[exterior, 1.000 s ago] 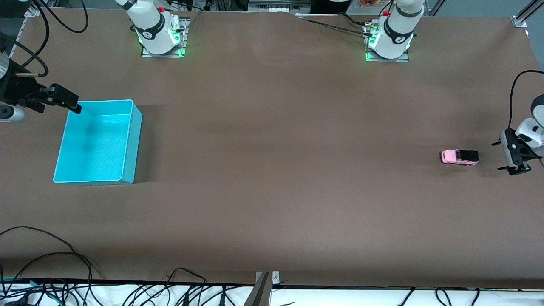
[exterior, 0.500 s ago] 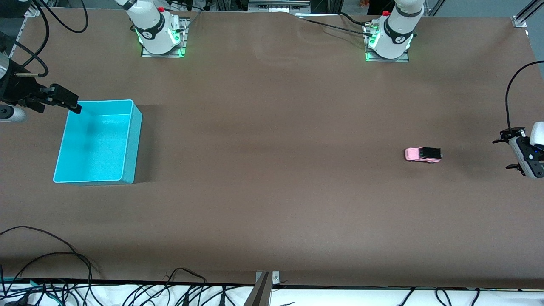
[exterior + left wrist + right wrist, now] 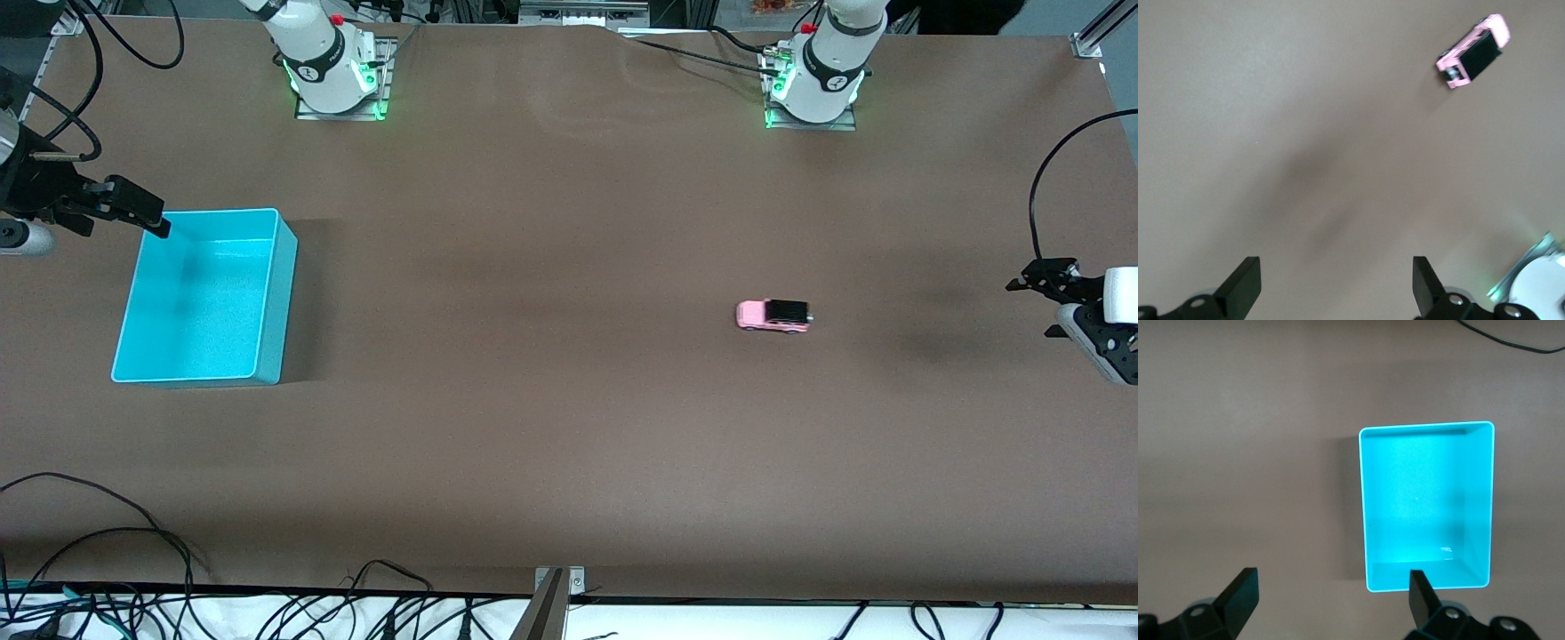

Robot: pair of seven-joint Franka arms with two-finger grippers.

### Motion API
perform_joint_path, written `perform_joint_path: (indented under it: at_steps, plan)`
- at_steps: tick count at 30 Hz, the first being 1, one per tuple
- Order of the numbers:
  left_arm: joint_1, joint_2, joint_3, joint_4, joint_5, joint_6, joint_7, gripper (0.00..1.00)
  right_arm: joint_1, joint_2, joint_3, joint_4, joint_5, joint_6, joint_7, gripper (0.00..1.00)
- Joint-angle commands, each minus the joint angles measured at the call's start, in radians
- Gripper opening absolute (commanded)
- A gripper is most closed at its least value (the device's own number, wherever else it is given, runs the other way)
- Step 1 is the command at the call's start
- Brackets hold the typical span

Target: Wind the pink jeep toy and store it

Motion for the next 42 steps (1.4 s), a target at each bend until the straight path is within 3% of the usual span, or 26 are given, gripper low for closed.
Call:
perform_joint_path:
  at_steps: [1, 16, 23, 26, 30, 35, 39, 42]
  plan:
    - [0.005, -0.045, -0.059, 0.009, -0.008, -0.058, -0.147, 1.0, -0.007, -0.016, 0.0, -0.015, 0.019, -0.004, -0.001, 1.0]
    - [0.005, -0.137, -0.224, 0.011, -0.001, -0.153, -0.526, 1.0, -0.007, -0.016, 0.0, -0.015, 0.019, -0.004, -0.003, 1.0]
    - [-0.052, -0.22, -0.218, -0.009, -0.01, -0.158, -0.644, 1.0, -0.007, -0.016, 0.0, -0.015, 0.019, -0.004, -0.003, 1.0]
    - [-0.116, -0.272, -0.163, -0.035, -0.012, -0.156, -0.658, 1.0, -0.007, -0.016, 0.0, -0.015, 0.019, -0.004, -0.003, 1.0]
    - [-0.269, -0.304, -0.009, -0.044, -0.022, -0.149, -0.658, 1.0, -0.007, -0.016, 0.0, -0.015, 0.019, -0.004, -0.003, 1.0]
    - [-0.364, -0.321, 0.168, -0.049, -0.152, -0.142, -0.656, 1.0, -0.007, -0.016, 0.0, -0.015, 0.019, -0.004, -0.003, 1.0]
    - [-0.486, -0.353, 0.311, -0.095, -0.166, -0.075, -0.656, 1.0, -0.007, -0.016, 0.0, -0.015, 0.019, -0.004, -0.003, 1.0]
    - [-0.526, -0.381, 0.368, -0.141, -0.17, -0.018, -0.656, 1.0, -0.007, -0.016, 0.0, -0.015, 0.019, -0.004, -0.001, 1.0]
